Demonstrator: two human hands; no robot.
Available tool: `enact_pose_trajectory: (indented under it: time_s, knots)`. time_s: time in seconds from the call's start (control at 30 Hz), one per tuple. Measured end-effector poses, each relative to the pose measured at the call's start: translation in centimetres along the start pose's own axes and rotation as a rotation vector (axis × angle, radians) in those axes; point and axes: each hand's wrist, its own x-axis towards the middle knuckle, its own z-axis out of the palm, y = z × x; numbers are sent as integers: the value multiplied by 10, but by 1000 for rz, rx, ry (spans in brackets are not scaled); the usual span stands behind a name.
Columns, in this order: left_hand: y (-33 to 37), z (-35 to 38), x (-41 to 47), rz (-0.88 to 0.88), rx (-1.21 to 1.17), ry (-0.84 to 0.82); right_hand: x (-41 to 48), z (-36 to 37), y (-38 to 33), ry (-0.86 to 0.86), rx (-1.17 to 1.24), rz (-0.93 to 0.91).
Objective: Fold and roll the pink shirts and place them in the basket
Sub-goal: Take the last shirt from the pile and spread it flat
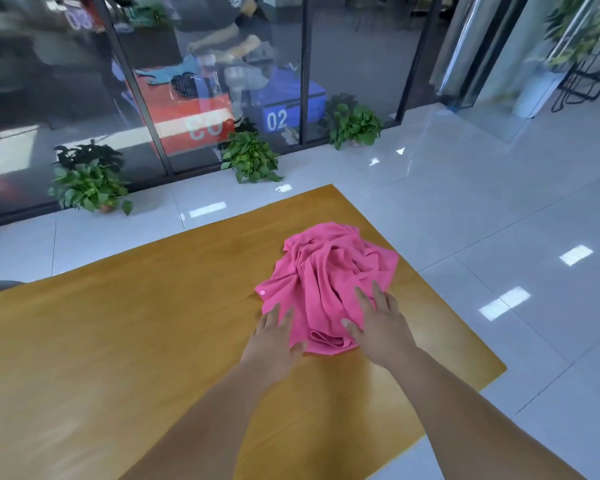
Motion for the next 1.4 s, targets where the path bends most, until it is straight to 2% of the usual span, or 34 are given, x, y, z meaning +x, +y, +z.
enact_pose_trajectory:
  time_s: [0.13,0.37,0.53,0.63,0.97,1.17,1.4]
  knots:
    - [13,8,19,-27,-36,7,43,-8,17,8,-107,-106]
    - [19,23,43,-79,-55,-3,99,-7,25,-36,-106,-194]
    - [3,37,43,-155,-100,-4,115,1,25,-209,-61,-192]
    - [-4,39,35,-185,-135,36,107,13,14,-262,-74,-221]
    - [-42,40,-26,-245,-199,162,67,45,-44,-249,-59,-395]
    - [-72,45,-72,-269,-154,262,38,59,-78,-264,-65,-433]
    - [-131,25,-134,-263,22,342,-13,82,-162,-299,-118,-543]
